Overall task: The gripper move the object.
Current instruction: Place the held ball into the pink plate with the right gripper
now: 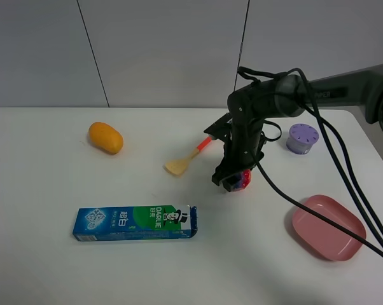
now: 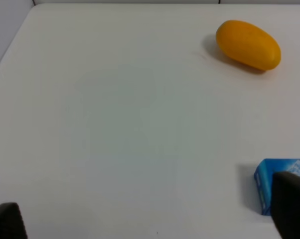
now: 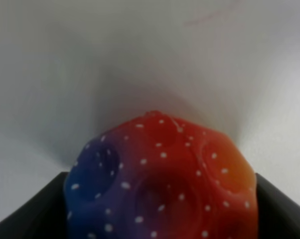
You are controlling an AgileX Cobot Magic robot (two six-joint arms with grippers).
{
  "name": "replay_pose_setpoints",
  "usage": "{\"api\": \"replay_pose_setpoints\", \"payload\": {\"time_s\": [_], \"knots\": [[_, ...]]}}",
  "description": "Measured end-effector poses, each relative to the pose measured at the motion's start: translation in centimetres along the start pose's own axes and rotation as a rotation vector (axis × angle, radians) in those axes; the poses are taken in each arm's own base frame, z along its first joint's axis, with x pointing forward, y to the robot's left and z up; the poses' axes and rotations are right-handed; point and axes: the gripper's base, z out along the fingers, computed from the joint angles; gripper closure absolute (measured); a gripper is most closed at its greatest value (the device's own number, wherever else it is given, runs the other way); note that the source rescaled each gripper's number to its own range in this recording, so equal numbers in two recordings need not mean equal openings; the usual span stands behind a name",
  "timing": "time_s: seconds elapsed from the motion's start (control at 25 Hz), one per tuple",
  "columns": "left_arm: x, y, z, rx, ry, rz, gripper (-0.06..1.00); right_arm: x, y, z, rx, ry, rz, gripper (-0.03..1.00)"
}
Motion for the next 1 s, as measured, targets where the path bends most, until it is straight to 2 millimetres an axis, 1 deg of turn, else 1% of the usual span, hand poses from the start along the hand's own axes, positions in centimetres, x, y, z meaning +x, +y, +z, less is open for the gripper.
{"api": "replay_pose_setpoints", "payload": {"time_s": [0.12, 0.24, 0.4, 0.52, 0.68, 0.88, 1.0], "knots": [[0.0, 0.0, 0.0, 0.0, 0.0, 0.0, -0.06, 0.4, 0.0, -0.8, -0.003, 0.029, 0.022, 0.97], [0.0, 0.0, 0.0, 0.0, 0.0, 0.0, -0.06, 1.1, 0.0, -2.7, -0.003, 0.053, 0.048, 0.97], [0.0, 0.0, 0.0, 0.0, 0.0, 0.0, -0.06, 2.0, -0.1, -6.3, 0.007, 0.035, 0.077, 0.97], [0.0, 0.0, 0.0, 0.0, 0.0, 0.0, -0.06, 2.6, 0.0, -9.6, 0.01, -0.054, 0.116, 0.97], [0.0, 0.0, 0.0, 0.0, 0.0, 0.0, -0.06, 3.8, 0.5, -14.1, -0.023, -0.17, 0.195, 0.97], [0.0, 0.0, 0.0, 0.0, 0.0, 0.0, -0.06, 6.5, 1.1, -18.8, -0.043, -0.233, 0.242, 0.97], [0.0, 0.0, 0.0, 0.0, 0.0, 0.0, -0.06, 8.3, 1.5, -20.9, -0.038, -0.265, 0.244, 0.97]]}}
